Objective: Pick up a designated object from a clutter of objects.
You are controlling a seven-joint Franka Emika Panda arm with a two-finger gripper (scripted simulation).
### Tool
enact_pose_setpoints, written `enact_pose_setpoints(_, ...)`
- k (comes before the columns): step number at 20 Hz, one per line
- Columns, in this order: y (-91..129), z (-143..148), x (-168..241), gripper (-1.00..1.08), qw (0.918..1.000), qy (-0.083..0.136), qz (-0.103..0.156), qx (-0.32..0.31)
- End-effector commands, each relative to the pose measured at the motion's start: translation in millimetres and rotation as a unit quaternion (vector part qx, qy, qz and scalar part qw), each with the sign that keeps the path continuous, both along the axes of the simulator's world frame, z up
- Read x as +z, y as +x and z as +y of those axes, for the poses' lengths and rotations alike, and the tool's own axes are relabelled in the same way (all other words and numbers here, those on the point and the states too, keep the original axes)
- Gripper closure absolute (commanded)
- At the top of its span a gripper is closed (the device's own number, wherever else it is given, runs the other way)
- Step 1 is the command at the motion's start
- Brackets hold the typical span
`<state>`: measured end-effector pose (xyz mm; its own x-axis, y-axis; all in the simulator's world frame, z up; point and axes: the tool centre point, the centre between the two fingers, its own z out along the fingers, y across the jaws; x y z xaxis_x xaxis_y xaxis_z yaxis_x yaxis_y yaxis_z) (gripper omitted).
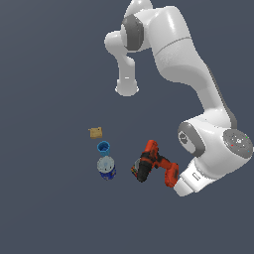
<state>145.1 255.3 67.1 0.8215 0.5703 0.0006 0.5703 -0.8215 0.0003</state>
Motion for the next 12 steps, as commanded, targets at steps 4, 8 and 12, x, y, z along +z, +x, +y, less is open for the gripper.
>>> enact_pose_setpoints(4, -1, 0, -29, -0.92, 1.0000, 0.000, 0.000, 0.001)
enact_pose_setpoints(8, -1, 0, -36, -0.92, 1.0000, 0.000, 0.000, 0.001)
enact_pose_setpoints(12, 0, 1, -34, 1.08, 1.0000, 0.000, 0.000, 0.001)
